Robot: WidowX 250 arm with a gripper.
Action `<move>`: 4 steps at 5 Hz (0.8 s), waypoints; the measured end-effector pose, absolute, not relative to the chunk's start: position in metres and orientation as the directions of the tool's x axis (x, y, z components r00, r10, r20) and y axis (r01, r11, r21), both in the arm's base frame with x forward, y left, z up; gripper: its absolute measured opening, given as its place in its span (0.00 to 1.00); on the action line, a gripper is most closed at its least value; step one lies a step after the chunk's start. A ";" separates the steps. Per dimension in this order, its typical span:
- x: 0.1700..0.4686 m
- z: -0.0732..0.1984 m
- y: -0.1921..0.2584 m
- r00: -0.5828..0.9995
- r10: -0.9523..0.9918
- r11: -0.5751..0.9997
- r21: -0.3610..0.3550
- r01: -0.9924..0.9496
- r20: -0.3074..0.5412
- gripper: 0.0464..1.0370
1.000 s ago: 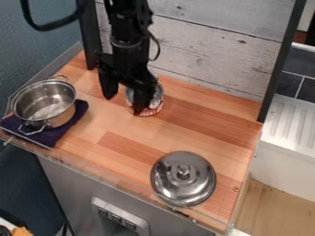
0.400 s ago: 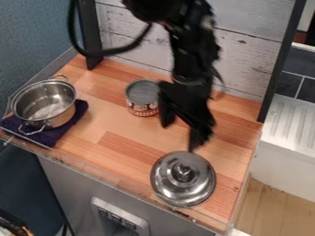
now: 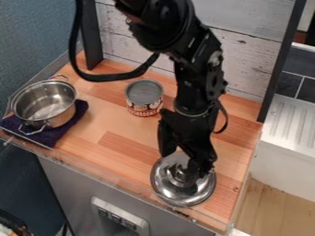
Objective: Take the silver pot lid from bottom right of the wooden table and placed it on the silver pot
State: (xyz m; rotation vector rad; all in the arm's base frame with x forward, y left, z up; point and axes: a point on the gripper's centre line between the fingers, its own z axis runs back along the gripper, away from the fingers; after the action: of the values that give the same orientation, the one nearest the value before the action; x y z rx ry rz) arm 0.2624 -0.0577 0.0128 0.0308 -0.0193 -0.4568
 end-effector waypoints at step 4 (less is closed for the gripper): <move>0.264 0.003 -0.060 0.899 -0.437 0.900 0.025 0.436 0.032 0.32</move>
State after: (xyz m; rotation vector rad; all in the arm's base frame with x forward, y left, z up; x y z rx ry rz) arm 0.2638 -0.0602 0.0028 0.0176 -0.0375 -0.4518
